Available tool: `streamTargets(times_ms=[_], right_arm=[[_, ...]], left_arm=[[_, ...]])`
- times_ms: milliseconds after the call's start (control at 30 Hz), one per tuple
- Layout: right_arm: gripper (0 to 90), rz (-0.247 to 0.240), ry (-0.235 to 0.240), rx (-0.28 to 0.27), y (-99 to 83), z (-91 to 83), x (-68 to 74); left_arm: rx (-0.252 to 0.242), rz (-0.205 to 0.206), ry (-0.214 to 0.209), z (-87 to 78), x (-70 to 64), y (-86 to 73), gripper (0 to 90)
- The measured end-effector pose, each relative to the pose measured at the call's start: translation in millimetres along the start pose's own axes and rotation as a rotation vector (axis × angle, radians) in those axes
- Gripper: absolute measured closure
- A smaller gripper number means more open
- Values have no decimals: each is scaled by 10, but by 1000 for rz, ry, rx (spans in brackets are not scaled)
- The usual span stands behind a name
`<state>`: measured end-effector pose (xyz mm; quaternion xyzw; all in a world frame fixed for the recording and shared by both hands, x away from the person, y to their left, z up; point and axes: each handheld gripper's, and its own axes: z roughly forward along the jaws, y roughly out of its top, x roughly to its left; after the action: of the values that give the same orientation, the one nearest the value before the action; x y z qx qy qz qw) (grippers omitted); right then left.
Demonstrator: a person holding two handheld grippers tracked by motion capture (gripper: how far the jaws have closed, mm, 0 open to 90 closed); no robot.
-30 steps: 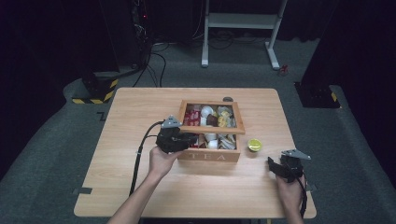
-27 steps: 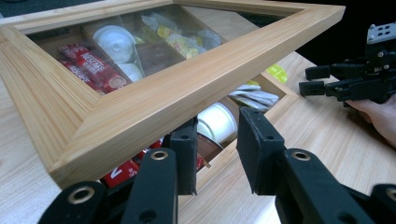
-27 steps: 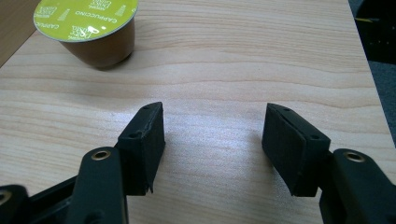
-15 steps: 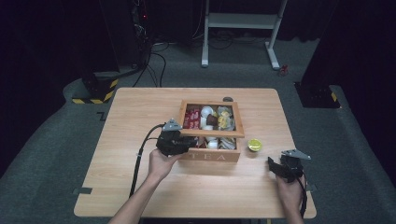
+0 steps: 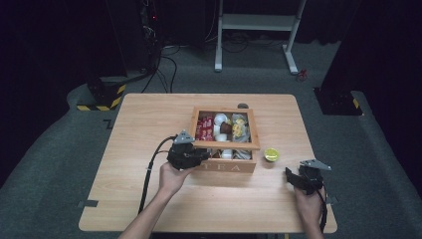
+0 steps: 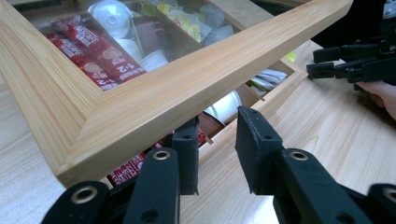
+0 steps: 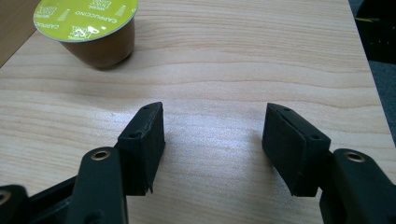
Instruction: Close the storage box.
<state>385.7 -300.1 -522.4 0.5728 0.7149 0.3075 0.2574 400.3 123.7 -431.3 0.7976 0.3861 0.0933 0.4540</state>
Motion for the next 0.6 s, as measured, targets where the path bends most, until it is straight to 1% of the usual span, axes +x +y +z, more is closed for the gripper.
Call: streamTargets(times_ms=[233, 300, 367, 467, 600], right_arm=[[390, 0, 0, 0, 0, 0, 0], [389, 0, 0, 0, 0, 0, 0], [387, 4, 1, 1, 1, -1, 4], [387, 4, 1, 2, 1, -1, 5], [385, 4, 1, 2, 1, -1, 5]], left_arm=[[8, -13, -3, 32, 2, -63, 699], [11, -16, -9, 42, 12, -85, 700], [9, -29, -14, 49, 17, -109, 702], [11, -26, -14, 58, 24, -127, 701], [17, -32, -13, 76, 25, -168, 701]])
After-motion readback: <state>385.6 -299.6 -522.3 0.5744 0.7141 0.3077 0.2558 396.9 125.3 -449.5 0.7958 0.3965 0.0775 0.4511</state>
